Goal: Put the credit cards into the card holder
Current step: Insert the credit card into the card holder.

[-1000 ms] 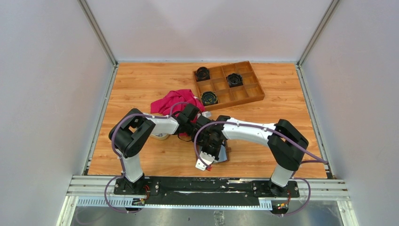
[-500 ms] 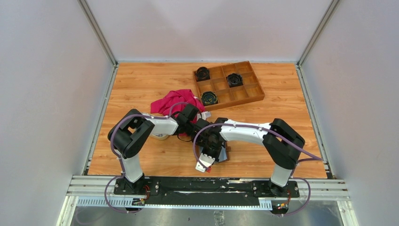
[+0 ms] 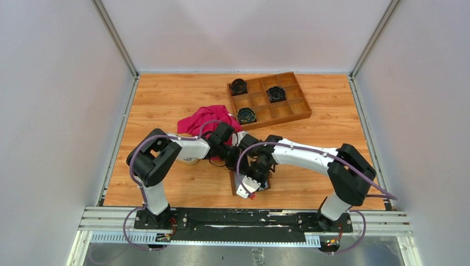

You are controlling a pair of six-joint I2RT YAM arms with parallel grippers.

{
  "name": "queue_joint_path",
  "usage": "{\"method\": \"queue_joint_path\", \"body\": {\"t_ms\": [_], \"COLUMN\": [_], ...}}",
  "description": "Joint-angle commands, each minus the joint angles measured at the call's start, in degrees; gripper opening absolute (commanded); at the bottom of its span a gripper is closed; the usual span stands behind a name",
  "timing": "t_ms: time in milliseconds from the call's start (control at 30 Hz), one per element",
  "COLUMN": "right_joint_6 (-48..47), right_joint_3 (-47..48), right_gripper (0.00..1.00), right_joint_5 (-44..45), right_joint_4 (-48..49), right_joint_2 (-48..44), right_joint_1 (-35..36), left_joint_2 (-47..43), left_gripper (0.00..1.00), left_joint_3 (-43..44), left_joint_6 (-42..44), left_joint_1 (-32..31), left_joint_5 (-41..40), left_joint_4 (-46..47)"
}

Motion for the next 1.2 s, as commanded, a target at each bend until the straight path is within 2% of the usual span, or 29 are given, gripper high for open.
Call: {"method": "queue_joint_path", "body": {"t_ms": [0,167,400,467,667,800,1167], "right_joint_6": [4.98,5.84,5.49,5.57,5.96,6.44,8.09], "right_joint_3": [0.25,-2.73,-4.98,-4.92,-4.88,-4.86,-4.77], "right_gripper": [0.14,0.16,0.1,0.09,0.08,0.07,0.06], "right_joint_5": [-6.43,-7.97,-6.41,-6.07,-6.64,-7.63,-8.69], "right_joint_4": [-4.63,-4.87,-4.12,-4.04,-3.91,-3.94,-2.21], "right_joint_2": [-4.36,-5.46,-2.49,-1.82,-1.14,-0.32,1.68], "right_joint_1": [-4.35,-8.17,-10.09,-10.17,-10.18,-10.1,-10.01], "left_joint_2": [-1.4,-3.46,-6.69,-7.3,-6.76,-5.92,-2.19], "left_gripper": [0.44,0.45,0.43,0.39,0.2,0.14,0.16], "left_joint_3": [-1.16,-1.15,-2.8,-3.87,-6.18,-6.62,-4.5], "left_joint_6": [0.62,-0.19,-1.69,-1.93,-1.71,-1.43,-2.07], "left_joint_1": [-0.29,-0.29,-0.29,-0.29,-0.37,-0.76,-3.27], "left_joint_5": [-3.18,-4.3,-6.16,-6.24,-4.35,-3.68,-5.29], "left_joint_4": [-1.79,-1.53,-1.23,-1.22,-1.22,-1.3,-1.03]}}
